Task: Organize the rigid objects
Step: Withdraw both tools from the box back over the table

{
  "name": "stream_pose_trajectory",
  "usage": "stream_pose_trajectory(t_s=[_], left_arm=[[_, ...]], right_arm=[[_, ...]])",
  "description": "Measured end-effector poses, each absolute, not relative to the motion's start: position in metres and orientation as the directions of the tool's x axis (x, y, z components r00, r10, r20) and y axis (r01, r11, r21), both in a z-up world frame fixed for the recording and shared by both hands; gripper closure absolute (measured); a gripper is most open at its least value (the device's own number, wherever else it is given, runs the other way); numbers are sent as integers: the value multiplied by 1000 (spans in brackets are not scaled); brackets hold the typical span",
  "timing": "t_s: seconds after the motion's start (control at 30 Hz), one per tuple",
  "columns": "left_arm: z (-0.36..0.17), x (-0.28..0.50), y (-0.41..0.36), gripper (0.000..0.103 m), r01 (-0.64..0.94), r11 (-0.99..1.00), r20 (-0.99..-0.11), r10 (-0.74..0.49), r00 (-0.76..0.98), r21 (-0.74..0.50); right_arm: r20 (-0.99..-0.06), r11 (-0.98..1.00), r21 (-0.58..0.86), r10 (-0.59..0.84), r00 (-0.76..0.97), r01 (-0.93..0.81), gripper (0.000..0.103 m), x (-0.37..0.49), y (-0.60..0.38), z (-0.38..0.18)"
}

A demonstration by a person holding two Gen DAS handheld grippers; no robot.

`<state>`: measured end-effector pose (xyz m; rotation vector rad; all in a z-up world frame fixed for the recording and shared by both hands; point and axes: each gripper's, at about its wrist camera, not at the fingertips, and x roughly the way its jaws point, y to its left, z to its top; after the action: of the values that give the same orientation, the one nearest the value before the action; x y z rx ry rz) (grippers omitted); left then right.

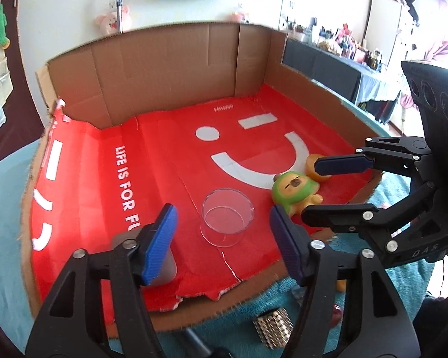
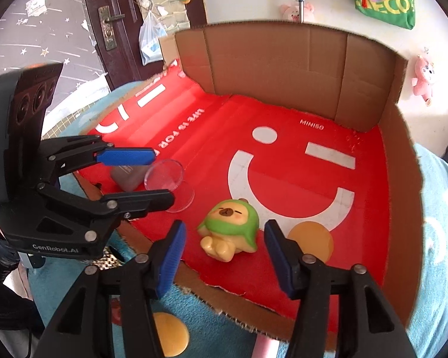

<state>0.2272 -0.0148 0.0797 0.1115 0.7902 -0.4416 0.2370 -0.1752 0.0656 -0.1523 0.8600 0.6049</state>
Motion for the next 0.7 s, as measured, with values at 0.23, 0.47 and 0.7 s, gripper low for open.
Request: stream_pose_trajectory(t_s=[0.23, 0.47, 0.7], left_arm=[[104, 188, -3, 28, 386, 919, -629, -347, 696, -81], [132, 140, 8, 21, 362, 927, -517, -357, 778, -96], [145, 96, 17, 16, 285, 957, -438, -280, 855, -56]], right_arm=[[-680, 843, 120, 455, 575, -524, 33, 207, -186, 98], [-593, 863, 119, 458, 662, -491, 21, 160, -195, 128], [-517, 892, 83, 420, 746, -445, 5, 110, -198, 144]])
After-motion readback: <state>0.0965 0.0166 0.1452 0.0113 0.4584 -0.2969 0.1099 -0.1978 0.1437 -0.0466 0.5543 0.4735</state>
